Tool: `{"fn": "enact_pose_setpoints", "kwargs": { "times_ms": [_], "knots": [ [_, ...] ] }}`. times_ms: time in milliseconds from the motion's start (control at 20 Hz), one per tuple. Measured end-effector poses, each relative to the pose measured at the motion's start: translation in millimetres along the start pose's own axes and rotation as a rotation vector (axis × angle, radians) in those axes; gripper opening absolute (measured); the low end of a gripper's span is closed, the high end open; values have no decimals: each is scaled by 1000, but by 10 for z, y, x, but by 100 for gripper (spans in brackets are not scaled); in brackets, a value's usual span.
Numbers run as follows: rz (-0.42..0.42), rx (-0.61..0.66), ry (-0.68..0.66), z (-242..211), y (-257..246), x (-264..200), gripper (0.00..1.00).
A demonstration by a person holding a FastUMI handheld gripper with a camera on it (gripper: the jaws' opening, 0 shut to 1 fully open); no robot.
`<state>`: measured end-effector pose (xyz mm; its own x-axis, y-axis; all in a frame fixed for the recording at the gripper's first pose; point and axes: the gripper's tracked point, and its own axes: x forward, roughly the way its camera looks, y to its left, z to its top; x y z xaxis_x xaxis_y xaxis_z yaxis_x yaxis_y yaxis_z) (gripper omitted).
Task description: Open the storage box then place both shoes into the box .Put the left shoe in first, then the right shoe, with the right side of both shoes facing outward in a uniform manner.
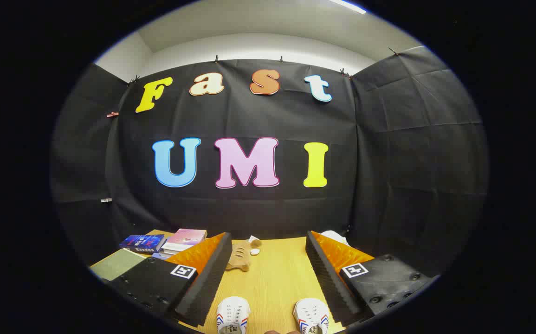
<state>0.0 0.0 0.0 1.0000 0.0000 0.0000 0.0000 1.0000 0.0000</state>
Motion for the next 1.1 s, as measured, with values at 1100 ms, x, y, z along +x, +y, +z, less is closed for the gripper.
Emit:
{"fn": "enact_pose_setpoints", "kwargs": {
  "times_ms": [1100],
  "knots": [
    [59, -2, 43, -183, 208, 138, 97]
  ]
}}
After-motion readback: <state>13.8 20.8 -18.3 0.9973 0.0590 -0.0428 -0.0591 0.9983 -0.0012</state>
